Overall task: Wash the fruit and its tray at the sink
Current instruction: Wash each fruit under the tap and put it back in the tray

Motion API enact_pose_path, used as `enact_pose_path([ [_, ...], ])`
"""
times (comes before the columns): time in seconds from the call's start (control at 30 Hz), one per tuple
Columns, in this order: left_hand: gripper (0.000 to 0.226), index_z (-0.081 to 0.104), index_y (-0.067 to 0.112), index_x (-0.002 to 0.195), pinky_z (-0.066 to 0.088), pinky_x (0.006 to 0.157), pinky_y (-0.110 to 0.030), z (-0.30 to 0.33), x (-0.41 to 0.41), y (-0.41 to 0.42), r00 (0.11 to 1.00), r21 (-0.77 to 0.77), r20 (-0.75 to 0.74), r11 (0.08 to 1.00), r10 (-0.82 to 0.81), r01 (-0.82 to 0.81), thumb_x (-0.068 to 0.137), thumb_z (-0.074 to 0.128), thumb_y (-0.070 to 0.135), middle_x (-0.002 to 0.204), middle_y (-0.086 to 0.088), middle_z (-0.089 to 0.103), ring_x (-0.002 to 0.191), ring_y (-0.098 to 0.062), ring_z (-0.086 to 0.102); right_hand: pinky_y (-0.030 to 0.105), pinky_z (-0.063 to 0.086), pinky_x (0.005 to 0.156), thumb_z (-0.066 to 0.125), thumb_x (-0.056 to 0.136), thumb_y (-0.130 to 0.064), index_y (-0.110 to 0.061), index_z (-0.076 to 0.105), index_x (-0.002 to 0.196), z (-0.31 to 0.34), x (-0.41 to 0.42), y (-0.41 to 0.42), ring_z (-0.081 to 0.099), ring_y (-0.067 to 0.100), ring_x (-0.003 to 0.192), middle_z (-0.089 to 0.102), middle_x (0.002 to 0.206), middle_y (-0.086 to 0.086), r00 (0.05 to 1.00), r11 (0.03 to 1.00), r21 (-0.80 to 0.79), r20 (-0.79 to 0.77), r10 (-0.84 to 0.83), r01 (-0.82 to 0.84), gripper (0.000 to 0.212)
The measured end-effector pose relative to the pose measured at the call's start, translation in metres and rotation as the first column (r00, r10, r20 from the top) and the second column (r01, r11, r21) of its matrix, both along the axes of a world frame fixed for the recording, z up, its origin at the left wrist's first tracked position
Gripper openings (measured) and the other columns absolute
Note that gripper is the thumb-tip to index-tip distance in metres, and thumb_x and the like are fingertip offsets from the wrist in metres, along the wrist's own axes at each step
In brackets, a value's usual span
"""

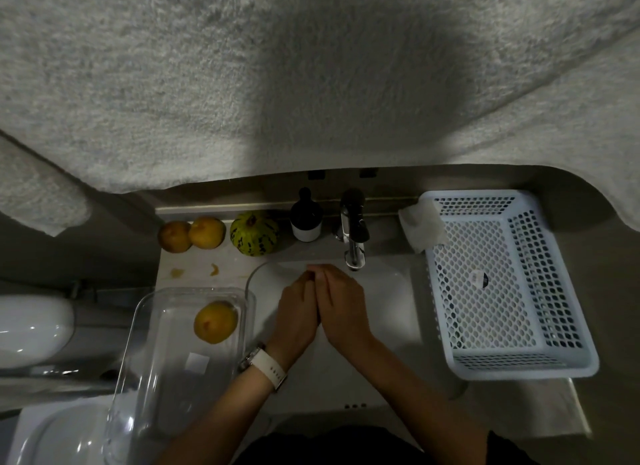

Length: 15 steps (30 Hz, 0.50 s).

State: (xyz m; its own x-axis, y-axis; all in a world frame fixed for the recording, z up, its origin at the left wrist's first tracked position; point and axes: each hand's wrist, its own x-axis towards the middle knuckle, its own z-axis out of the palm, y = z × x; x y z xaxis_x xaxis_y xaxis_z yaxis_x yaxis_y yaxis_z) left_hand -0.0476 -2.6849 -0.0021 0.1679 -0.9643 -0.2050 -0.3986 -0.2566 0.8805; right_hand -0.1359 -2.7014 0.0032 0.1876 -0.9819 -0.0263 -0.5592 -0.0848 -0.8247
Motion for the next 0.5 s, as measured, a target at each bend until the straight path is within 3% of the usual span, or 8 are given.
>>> enact_pose_path([
  [0.07, 0.028, 0.059, 0.002, 0.122, 0.053, 0.08, -0.038, 0.001, 0.007, 0.0, 0.995, 0.027, 0.069, 0.997, -0.074, 0.072, 0.102, 0.04, 0.009, 0.105, -0.009, 0.067, 0.09, -0.019, 0.063, 0.032, 0.049, 0.085, 0.04, 0.099, -0.023, -0.008, 0.071, 0.099, 0.0, 0.003, -0.01, 0.066, 0.02, 0.09, 0.071, 0.096, 0.009, 0.989, 0.964, 0.244, 0.076, -0.123, 0.102, 0.035],
  [0.13, 0.033, 0.057, 0.005, 0.125, 0.052, 0.074, -0.039, 0.001, 0.008, 0.003, 0.974, -0.052, 0.15, 0.983, -0.169, 0.178, 0.101, 0.037, 0.016, 0.104, -0.012, 0.069, 0.085, -0.02, 0.064, 0.032, 0.048, 0.078, 0.047, 0.097, -0.016, -0.01, 0.068, 0.081, 0.003, 0.006, -0.019, 0.063, 0.02, 0.08, 0.069, 0.084, 0.009, 0.959, 0.866, 0.479, 0.152, -0.24, 0.141, 0.027],
  [0.2, 0.048, 0.057, 0.008, 0.122, 0.05, 0.071, -0.04, 0.007, 0.007, 0.005, 0.985, -0.068, 0.121, 0.989, -0.124, 0.132, 0.093, 0.029, 0.032, 0.096, -0.012, 0.069, 0.08, -0.023, 0.064, 0.031, 0.048, 0.077, 0.051, 0.097, -0.022, -0.012, 0.065, 0.084, 0.005, 0.005, -0.023, 0.062, 0.022, 0.083, 0.066, 0.087, 0.009, 0.89, 0.704, 0.693, 0.212, -0.403, 0.153, 0.022],
  [0.27, 0.044, 0.059, 0.008, 0.109, 0.049, 0.066, -0.044, 0.005, 0.004, 0.009, 0.998, -0.093, 0.034, 0.995, -0.044, 0.047, 0.09, 0.027, 0.032, 0.087, -0.014, 0.066, 0.074, -0.027, 0.061, 0.038, 0.051, 0.086, 0.055, 0.095, -0.031, -0.01, 0.065, 0.094, 0.008, 0.001, -0.021, 0.062, 0.028, 0.093, 0.066, 0.096, 0.014, 0.756, 0.483, 0.867, 0.235, -0.611, 0.121, 0.023],
  [0.33, 0.033, 0.057, 0.008, 0.095, 0.048, 0.059, -0.044, 0.005, -0.002, 0.01, 0.997, -0.082, -0.07, 0.996, 0.021, -0.027, 0.091, 0.029, 0.024, 0.079, -0.016, 0.062, 0.069, -0.028, 0.059, 0.041, 0.051, 0.086, 0.056, 0.094, -0.032, -0.005, 0.064, 0.099, 0.007, -0.001, -0.014, 0.062, 0.03, 0.091, 0.065, 0.099, 0.018, 0.584, 0.36, 0.93, 0.252, -0.771, 0.074, 0.029],
  [0.4, 0.028, 0.058, 0.008, 0.092, 0.052, 0.06, -0.033, 0.003, -0.012, 0.01, 0.989, -0.057, -0.116, 0.993, 0.094, -0.101, 0.095, 0.032, 0.018, 0.079, -0.011, 0.062, 0.072, -0.017, 0.063, 0.039, 0.052, 0.08, 0.055, 0.094, -0.03, -0.004, 0.062, 0.102, 0.005, 0.002, -0.006, 0.063, 0.028, 0.086, 0.065, 0.096, 0.017, 0.461, 0.364, 0.924, 0.275, -0.844, 0.117, 0.028],
  [0.47, 0.023, 0.056, 0.012, 0.091, 0.046, 0.061, -0.008, -0.004, -0.017, 0.008, 0.975, -0.009, -0.107, 0.981, 0.193, -0.195, 0.101, 0.036, 0.005, 0.081, 0.007, 0.057, 0.075, 0.002, 0.061, 0.043, 0.052, 0.089, 0.05, 0.098, -0.033, -0.004, 0.059, 0.112, 0.003, 0.007, 0.002, 0.063, 0.03, 0.096, 0.065, 0.103, 0.018, 0.43, 0.388, 0.899, 0.275, -0.86, 0.202, 0.034],
  [0.5, 0.023, 0.056, 0.012, 0.095, 0.043, 0.061, -0.003, -0.009, -0.018, 0.006, 0.969, 0.036, -0.081, 0.973, 0.232, -0.23, 0.102, 0.037, 0.001, 0.083, 0.014, 0.051, 0.073, 0.005, 0.058, 0.045, 0.05, 0.096, 0.045, 0.099, -0.035, -0.003, 0.056, 0.121, 0.003, 0.008, 0.006, 0.061, 0.033, 0.104, 0.063, 0.112, 0.02, 0.442, 0.401, 0.888, 0.273, -0.854, 0.227, 0.04],
])
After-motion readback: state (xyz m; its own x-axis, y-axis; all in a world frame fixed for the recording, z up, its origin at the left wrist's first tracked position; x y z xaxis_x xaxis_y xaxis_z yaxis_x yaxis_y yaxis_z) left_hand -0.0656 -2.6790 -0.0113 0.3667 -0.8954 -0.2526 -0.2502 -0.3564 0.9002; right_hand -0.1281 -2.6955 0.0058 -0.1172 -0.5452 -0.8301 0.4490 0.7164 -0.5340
